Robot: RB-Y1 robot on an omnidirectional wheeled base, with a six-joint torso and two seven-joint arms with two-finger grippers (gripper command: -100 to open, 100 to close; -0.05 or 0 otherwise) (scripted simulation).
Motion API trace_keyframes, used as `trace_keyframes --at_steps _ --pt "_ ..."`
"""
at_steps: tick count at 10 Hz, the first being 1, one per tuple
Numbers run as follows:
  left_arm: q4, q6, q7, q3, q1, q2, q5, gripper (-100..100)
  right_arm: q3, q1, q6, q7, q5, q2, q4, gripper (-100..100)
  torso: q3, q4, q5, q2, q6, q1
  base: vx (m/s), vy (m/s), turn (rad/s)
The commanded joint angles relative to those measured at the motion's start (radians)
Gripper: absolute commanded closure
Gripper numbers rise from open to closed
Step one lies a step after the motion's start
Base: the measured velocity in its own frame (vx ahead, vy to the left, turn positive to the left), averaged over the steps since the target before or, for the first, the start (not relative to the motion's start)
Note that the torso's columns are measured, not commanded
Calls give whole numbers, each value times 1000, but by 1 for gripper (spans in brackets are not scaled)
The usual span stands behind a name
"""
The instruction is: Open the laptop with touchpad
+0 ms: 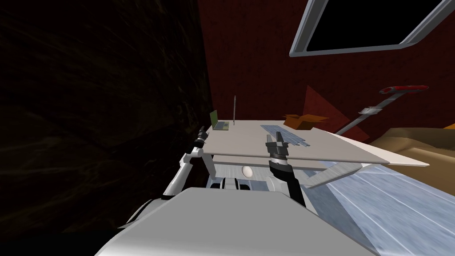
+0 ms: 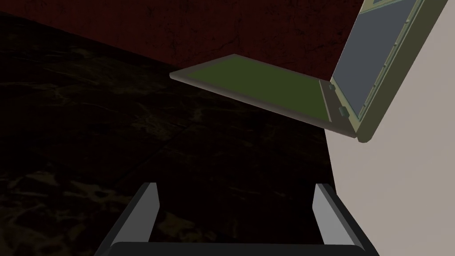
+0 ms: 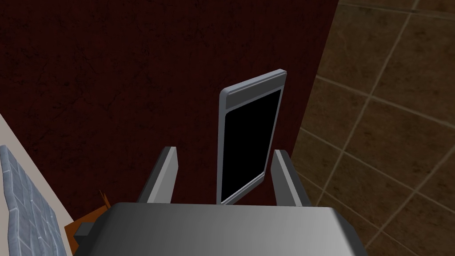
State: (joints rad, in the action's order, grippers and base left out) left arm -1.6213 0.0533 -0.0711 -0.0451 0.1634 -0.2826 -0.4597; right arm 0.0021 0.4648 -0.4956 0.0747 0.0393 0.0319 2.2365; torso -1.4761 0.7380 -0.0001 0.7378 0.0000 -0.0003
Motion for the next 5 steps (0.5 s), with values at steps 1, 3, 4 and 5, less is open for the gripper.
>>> trace_keyframes --at_steps 1,3,4,5 --pt "78 -33 5 -10 73 -18 -37 -100 0 0 0 0 0 0 0 0 0 0 0 0 0 0 2 -25 -12" --pt "128 -55 9 -18 124 -29 -62 -100 0 0 0 0 0 0 0 0 0 0 0 0 0 1 1 -24 -9" --pt "140 -55 9 -18 137 -29 -62 -100 0 0 0 0 0 0 0 0 0 0 0 0 0 0 3 -22 -7" --pt "173 -77 12 -25 169 -39 -86 -100 0 0 0 0 0 0 0 0 0 0 0 0 0 0 2 -24 -14"
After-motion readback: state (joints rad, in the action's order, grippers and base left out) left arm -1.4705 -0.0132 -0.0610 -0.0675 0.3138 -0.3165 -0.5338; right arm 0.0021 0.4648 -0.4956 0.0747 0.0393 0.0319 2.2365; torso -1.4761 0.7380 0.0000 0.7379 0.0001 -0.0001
